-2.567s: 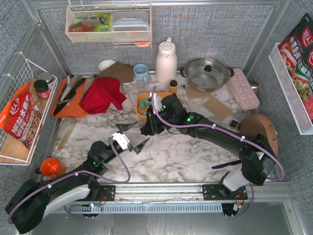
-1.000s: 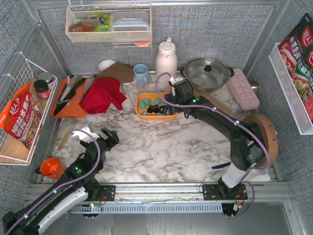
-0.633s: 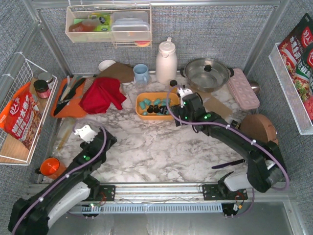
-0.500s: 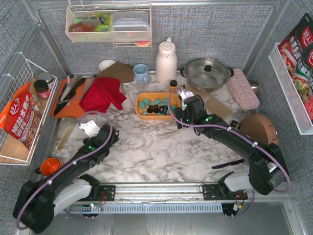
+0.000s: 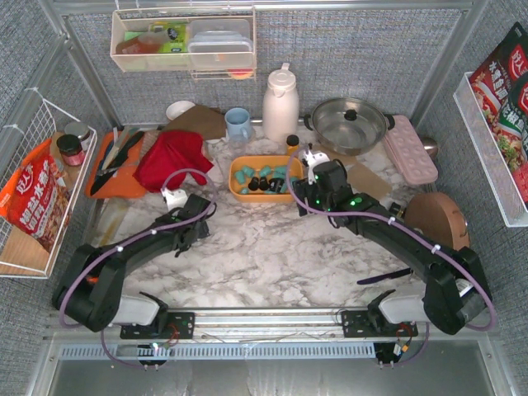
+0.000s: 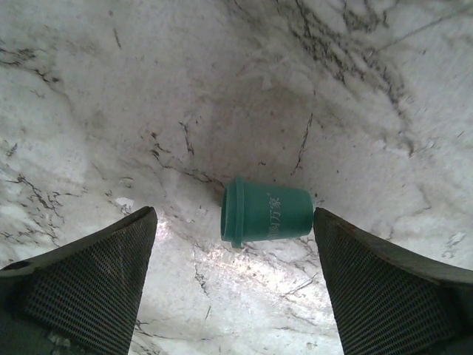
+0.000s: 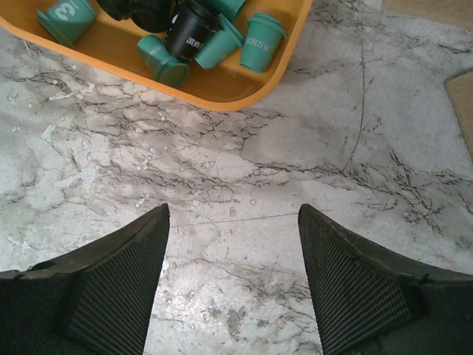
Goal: Mix the coffee capsules in the storage basket
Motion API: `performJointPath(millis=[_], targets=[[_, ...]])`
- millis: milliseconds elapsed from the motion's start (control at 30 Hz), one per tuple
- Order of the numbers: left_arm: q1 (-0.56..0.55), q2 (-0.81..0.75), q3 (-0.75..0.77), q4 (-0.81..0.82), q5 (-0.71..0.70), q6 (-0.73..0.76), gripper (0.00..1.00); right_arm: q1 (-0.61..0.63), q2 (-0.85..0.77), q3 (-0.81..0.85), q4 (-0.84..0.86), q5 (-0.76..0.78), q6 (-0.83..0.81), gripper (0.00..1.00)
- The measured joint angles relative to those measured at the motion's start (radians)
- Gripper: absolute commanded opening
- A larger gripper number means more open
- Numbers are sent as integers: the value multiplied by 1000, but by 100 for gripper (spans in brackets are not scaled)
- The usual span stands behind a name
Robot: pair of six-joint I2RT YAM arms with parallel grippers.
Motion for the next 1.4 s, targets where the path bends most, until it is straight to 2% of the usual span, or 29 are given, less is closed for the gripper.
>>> performJointPath(millis=[267,667,1133,1267,1400], targets=[[0,89,29,11,78,64,87,-1,-3,0,0,-1,-6,75],[0,120,35,78,101,77,61,-1,5,0,-1,-16,-13,75],[0,72,52,14,127,99,53,0,25,11,-6,-24,-14,75],[0,-8,57,38,183,134,50,0,25,11,-9,-27,-15,75],[-2,-96,31,134,285,206,50,0,23,21,-24,-47,-17,75]])
